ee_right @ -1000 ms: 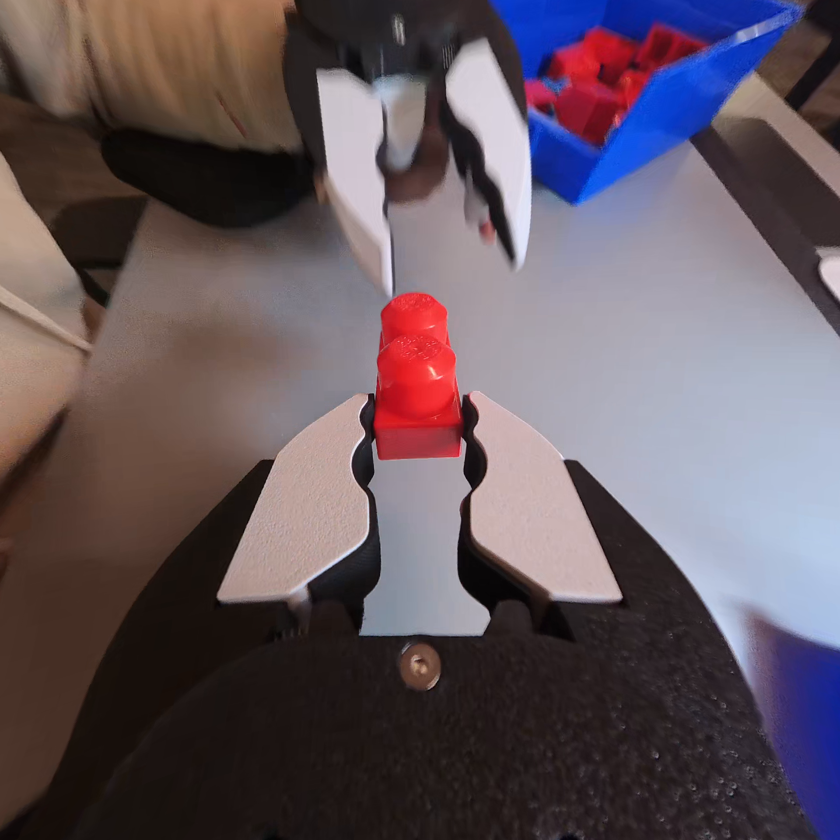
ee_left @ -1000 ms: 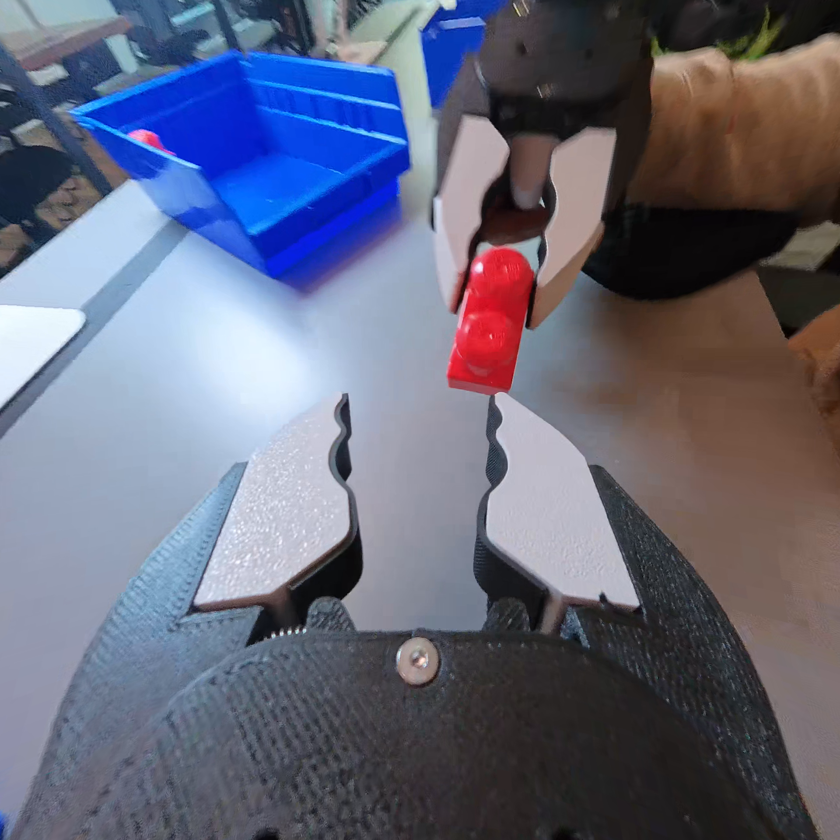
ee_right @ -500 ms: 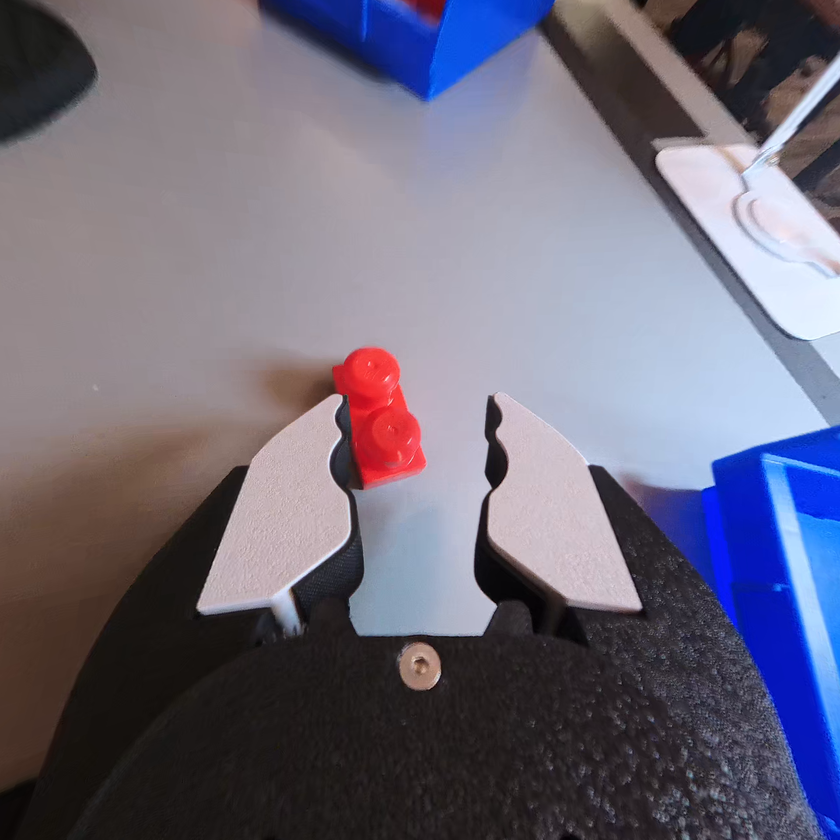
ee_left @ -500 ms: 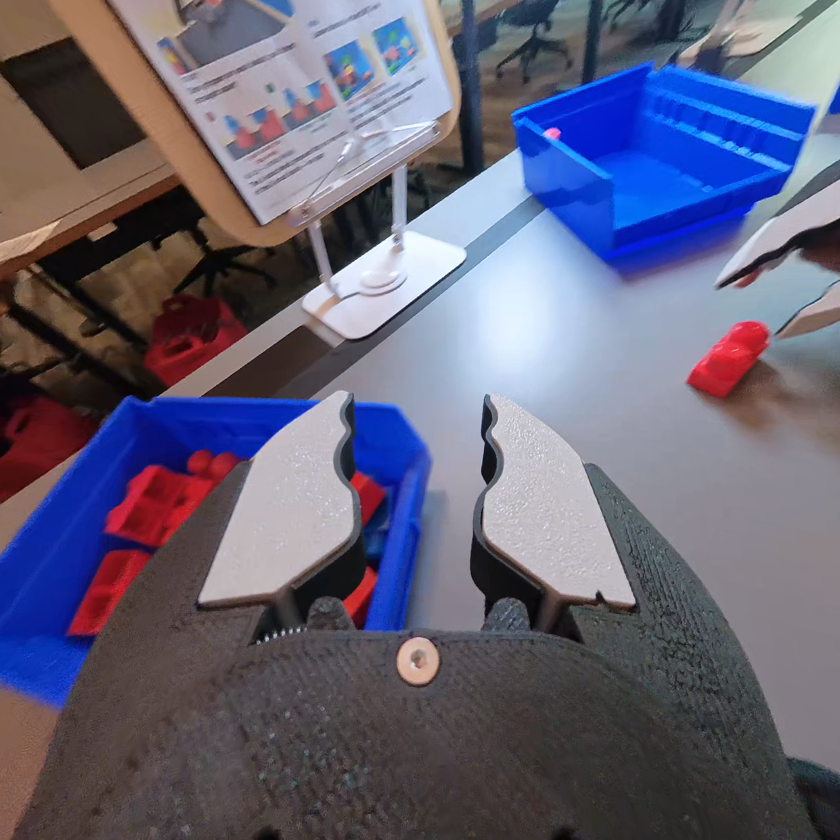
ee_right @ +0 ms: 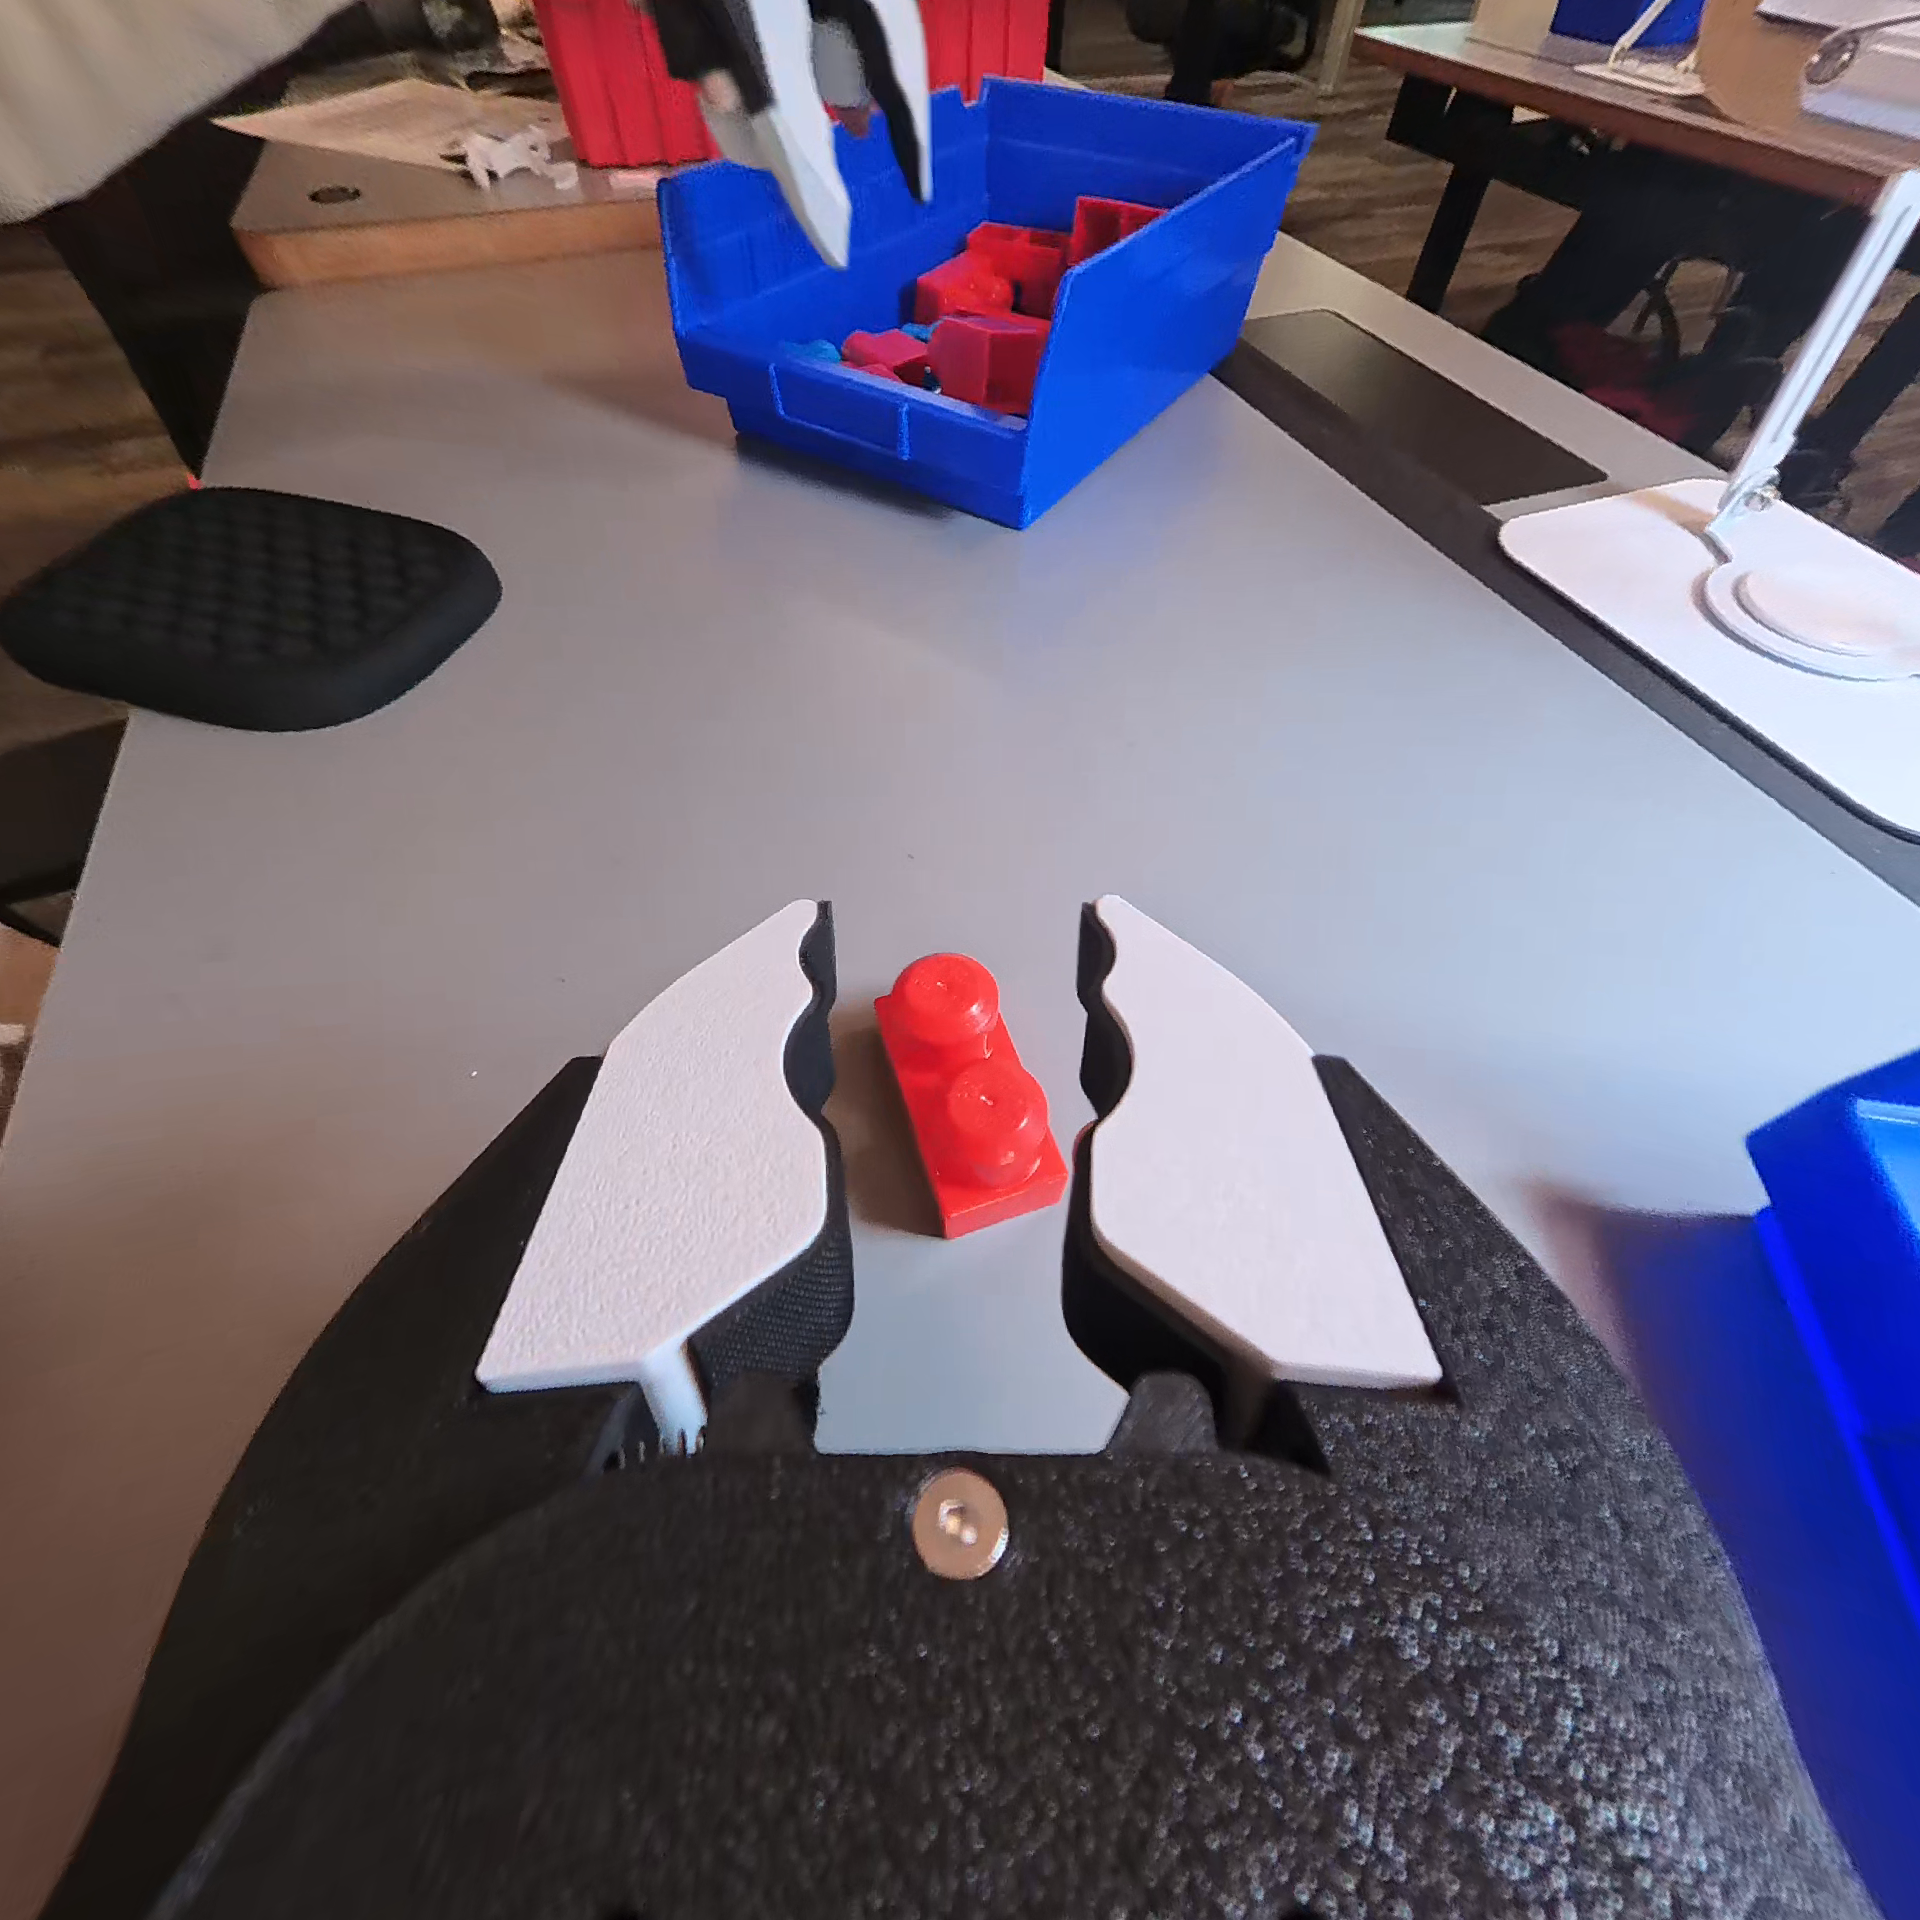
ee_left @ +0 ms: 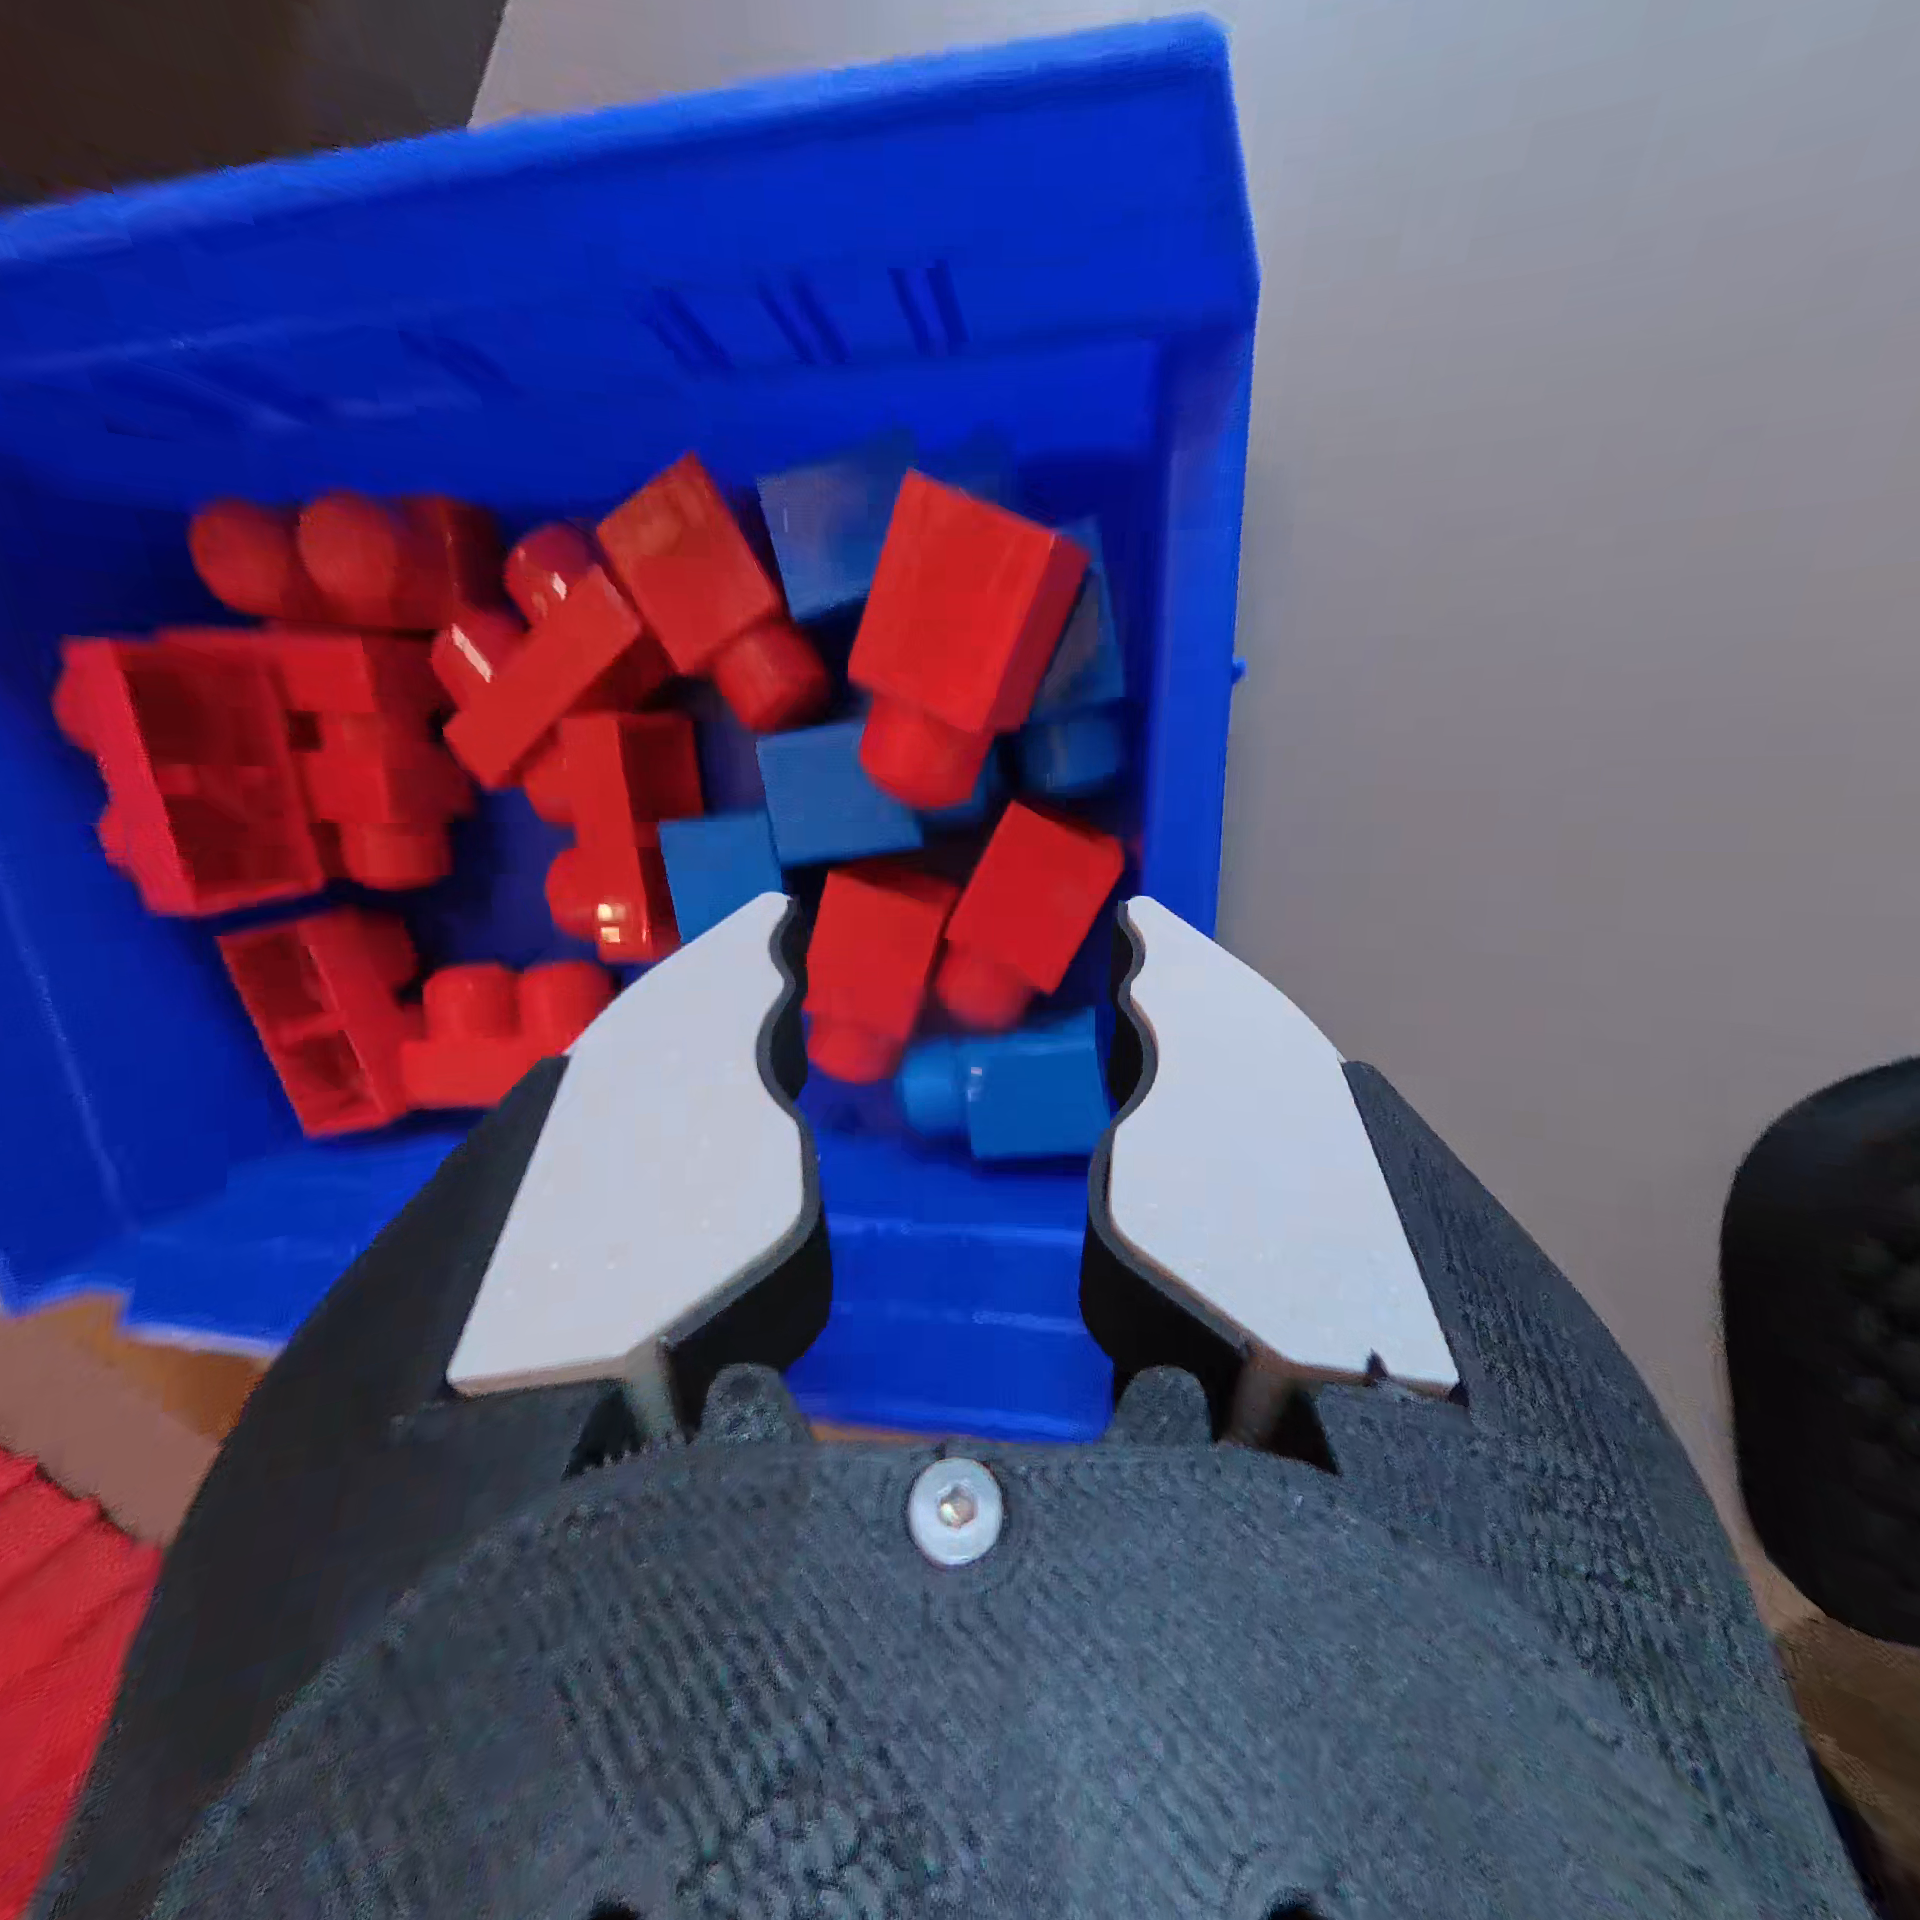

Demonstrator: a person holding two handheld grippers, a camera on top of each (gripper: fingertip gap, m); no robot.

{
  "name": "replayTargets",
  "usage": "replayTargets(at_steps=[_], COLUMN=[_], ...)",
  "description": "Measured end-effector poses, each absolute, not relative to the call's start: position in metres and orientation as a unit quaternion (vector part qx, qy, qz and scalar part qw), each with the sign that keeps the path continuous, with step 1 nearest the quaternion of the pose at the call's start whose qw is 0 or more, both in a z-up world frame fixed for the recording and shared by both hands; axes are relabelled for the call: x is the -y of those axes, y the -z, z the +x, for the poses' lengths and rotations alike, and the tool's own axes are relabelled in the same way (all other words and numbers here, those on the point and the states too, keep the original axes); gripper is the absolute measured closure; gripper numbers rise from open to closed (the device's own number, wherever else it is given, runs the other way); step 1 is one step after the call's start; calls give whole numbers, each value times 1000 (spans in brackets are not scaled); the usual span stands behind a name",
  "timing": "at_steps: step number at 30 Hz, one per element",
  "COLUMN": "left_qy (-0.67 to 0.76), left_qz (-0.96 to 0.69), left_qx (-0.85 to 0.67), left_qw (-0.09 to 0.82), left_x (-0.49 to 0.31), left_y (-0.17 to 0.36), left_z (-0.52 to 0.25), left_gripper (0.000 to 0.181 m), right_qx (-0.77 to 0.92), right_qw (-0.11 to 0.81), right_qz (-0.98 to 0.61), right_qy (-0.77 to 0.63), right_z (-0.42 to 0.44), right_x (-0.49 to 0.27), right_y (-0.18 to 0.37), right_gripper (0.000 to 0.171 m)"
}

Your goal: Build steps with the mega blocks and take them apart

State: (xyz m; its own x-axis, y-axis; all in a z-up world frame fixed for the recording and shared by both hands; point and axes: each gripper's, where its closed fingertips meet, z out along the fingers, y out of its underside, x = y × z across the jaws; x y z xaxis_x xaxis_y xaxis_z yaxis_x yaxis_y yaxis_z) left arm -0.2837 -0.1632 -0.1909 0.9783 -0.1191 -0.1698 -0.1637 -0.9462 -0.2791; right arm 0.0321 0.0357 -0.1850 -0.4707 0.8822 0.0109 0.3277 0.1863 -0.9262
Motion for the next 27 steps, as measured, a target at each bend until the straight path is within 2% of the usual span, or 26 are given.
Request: replayTargets(at_steps=[1, 5, 8, 10, 15, 19, 27], left_qy=[-67, -45, -26, -29, -81, -82, 16], left_qz=[-983, -986, -986, -984, -968, -941, -930], left_qx=[-84, -111, -131, -133, -151, -210, -304], left_qw=[148, 118, 103, 114, 185, 253, 205], left_x=[153, 126, 123, 123, 118, 88, 13], left_y=[196, 222, 235, 233, 177, 145, 242], left_z=[-282, -286, -286, -286, -266, -192, -74], left_gripper=[127, 124, 141, 143, 144, 144, 144], right_qx=[715, 724, 725, 722, 721, 736, 785], right_qw=[292, 299, 308, 313, 322, 300, 272], right_qz=[-422, -415, -411, -413, -423, -435, -429], right_qy=[-475, -463, -460, -458, -445, -422, -354], right_z=[32, 33, 33, 33, 32, 31, 31], right_x=[-34, -34, -35, -38, -49, -53, -48], right_y=[185, 189, 188, 187, 188, 203, 247], right_gripper=[127, 130, 132, 133, 135, 129, 119])
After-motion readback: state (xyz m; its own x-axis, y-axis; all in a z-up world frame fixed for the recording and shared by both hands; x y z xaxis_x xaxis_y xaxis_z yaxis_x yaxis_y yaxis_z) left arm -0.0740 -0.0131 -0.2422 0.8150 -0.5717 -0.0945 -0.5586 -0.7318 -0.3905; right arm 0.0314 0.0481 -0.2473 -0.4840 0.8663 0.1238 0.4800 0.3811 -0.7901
